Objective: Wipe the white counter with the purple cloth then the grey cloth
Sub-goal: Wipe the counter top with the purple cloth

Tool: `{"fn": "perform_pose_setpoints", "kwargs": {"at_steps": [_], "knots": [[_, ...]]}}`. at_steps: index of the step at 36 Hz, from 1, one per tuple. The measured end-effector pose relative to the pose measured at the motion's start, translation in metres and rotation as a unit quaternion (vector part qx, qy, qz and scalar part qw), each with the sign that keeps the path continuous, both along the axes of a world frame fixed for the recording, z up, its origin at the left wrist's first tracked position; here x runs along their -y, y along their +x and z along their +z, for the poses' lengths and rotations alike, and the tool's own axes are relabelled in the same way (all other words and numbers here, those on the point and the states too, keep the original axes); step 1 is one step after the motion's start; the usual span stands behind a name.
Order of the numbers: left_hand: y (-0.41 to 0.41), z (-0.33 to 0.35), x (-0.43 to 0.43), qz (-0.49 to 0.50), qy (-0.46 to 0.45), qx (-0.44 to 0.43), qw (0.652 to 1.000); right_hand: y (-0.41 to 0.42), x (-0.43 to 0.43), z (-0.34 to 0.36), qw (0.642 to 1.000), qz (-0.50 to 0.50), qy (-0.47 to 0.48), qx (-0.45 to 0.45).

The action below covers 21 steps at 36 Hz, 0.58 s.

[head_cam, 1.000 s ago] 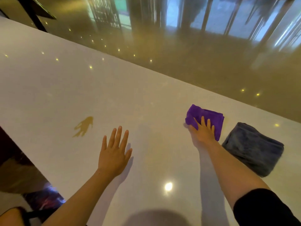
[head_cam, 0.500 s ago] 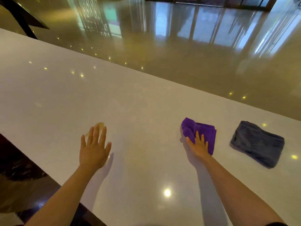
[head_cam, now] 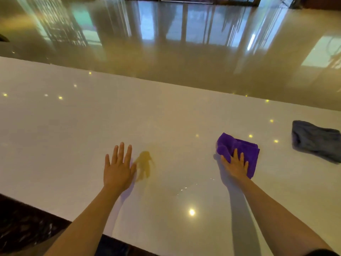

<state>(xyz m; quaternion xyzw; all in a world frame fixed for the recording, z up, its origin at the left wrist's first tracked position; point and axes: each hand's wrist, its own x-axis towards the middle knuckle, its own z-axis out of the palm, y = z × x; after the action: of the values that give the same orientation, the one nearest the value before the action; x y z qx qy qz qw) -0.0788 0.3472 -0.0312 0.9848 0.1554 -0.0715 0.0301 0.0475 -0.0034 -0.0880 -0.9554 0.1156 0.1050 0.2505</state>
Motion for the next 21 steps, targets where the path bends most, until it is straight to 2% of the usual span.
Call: {"fn": "perform_pose_setpoints", "kwargs": {"at_steps": [9,16,21], "knots": [[-0.009,-0.006,-0.041,-0.024,-0.014,-0.013,1.000,-0.029,-0.053,0.000,0.998,-0.049,-0.008,0.032],[-0.015,-0.010,-0.046,-0.026,-0.015,-0.029,0.999,-0.028,-0.072,0.006,0.998,-0.062,0.017,-0.016],[-0.013,-0.015,-0.053,-0.031,-0.021,-0.024,0.999,-0.028,-0.082,0.004,0.999,-0.049,-0.001,-0.008]]}}
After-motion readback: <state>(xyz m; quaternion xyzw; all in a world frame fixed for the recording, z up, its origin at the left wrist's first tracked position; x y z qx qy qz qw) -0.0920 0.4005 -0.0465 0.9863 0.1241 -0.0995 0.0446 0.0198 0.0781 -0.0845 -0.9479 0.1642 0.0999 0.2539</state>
